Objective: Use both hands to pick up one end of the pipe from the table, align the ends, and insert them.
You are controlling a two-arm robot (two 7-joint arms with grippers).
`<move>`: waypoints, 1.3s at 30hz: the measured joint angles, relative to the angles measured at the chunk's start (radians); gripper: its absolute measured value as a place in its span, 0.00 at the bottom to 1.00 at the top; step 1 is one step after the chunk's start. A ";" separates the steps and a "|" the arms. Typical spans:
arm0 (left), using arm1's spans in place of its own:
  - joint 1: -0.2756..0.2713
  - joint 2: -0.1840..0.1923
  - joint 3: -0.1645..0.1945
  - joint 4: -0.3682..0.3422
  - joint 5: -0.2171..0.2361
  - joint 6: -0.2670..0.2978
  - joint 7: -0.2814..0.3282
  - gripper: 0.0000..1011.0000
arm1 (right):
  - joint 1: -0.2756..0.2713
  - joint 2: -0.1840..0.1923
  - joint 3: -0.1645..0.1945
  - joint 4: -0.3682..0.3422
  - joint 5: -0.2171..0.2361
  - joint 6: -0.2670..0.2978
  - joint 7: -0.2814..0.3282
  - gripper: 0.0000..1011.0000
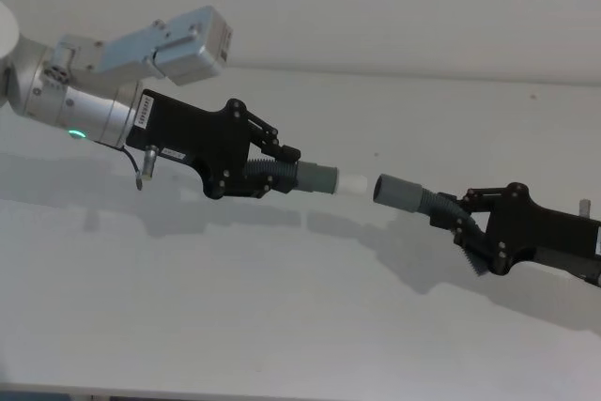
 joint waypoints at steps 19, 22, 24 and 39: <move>-0.004 -0.001 0.010 -0.001 -0.018 0.001 0.012 0.30 | 0.000 0.007 -0.018 0.000 0.012 -0.007 -0.002 0.17; -0.004 -0.001 0.011 -0.002 -0.023 0.000 0.014 0.30 | 0.000 0.008 -0.019 0.000 0.013 -0.007 -0.002 0.17; -0.004 -0.001 0.012 -0.003 -0.024 0.000 0.015 0.30 | 0.000 0.008 -0.021 0.000 0.013 -0.008 -0.002 0.17; -0.006 0.002 0.016 -0.005 -0.030 0.000 0.020 0.30 | -0.001 0.011 -0.025 -0.001 0.020 -0.009 -0.003 0.17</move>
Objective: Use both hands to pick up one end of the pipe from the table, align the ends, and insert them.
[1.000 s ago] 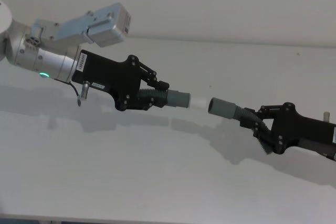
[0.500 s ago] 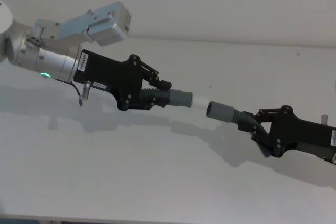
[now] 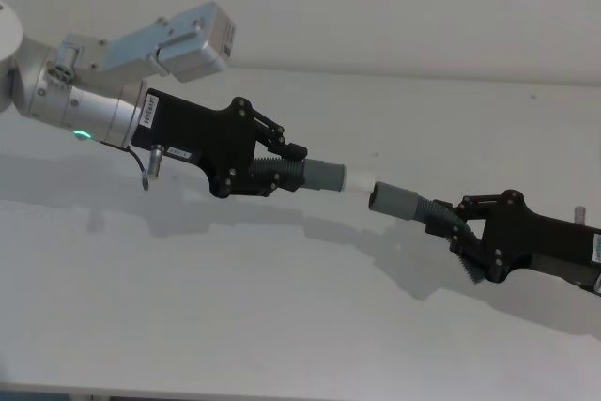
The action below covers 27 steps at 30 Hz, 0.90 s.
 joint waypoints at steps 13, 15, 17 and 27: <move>-0.006 0.007 0.010 -0.004 0.004 0.000 0.007 0.30 | -0.003 0.002 -0.001 -0.001 0.024 0.000 0.000 0.17; -0.008 0.007 0.012 -0.005 0.004 0.000 0.008 0.30 | -0.003 0.002 -0.002 -0.002 0.029 -0.001 0.001 0.17; -0.009 0.007 0.013 -0.005 0.005 0.000 0.008 0.30 | -0.004 0.002 -0.002 -0.003 0.033 -0.002 0.000 0.17; -0.016 0.005 0.022 -0.003 0.001 -0.006 0.007 0.30 | -0.003 0.002 -0.005 -0.006 0.047 -0.002 -0.005 0.17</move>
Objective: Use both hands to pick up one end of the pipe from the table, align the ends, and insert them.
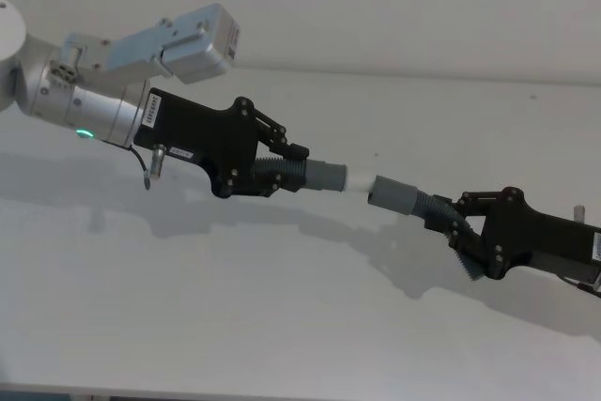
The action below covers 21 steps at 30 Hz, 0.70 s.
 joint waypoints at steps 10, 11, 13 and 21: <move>-0.002 0.001 0.008 0.000 -0.012 -0.006 -0.006 0.30 | 0.007 0.000 -0.007 0.001 0.009 0.002 -0.004 0.17; -0.002 0.002 0.009 0.000 -0.015 -0.007 -0.007 0.30 | 0.008 0.000 -0.008 0.001 0.011 0.002 -0.005 0.17; -0.002 0.003 0.009 -0.001 -0.018 -0.008 -0.009 0.30 | 0.010 0.000 -0.009 0.002 0.013 0.003 -0.006 0.17; -0.001 0.009 0.014 -0.009 -0.031 -0.015 -0.016 0.30 | 0.017 -0.001 -0.015 0.007 0.022 0.005 -0.010 0.17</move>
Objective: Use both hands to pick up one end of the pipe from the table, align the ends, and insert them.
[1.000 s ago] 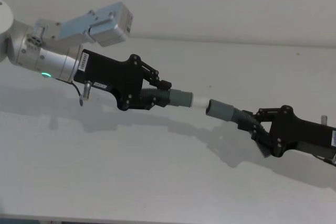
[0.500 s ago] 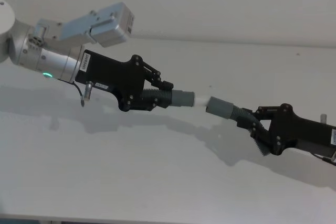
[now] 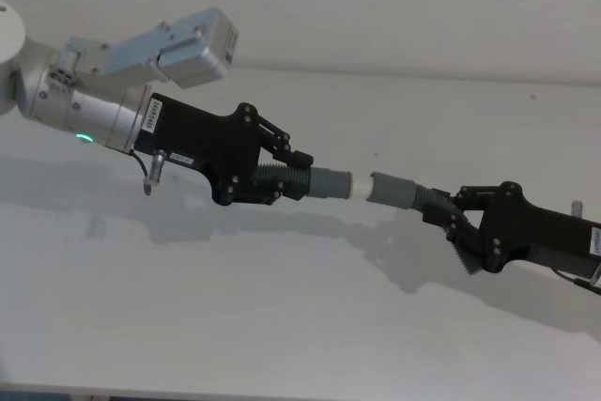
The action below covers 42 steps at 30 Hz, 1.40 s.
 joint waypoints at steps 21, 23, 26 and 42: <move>0.002 0.015 0.006 -0.014 -0.014 -0.008 0.018 0.30 | 0.015 0.001 -0.015 0.010 0.019 -0.002 0.003 0.17; 0.002 0.015 0.006 -0.015 -0.015 -0.008 0.020 0.30 | 0.016 0.001 -0.016 0.010 0.020 -0.003 0.003 0.17; 0.002 0.016 0.006 -0.015 -0.015 -0.007 0.024 0.30 | 0.017 0.001 -0.017 0.010 0.021 -0.004 0.006 0.17; 0.002 0.018 0.008 -0.017 -0.016 -0.005 0.031 0.30 | 0.019 0.002 -0.020 0.012 0.024 -0.006 0.008 0.17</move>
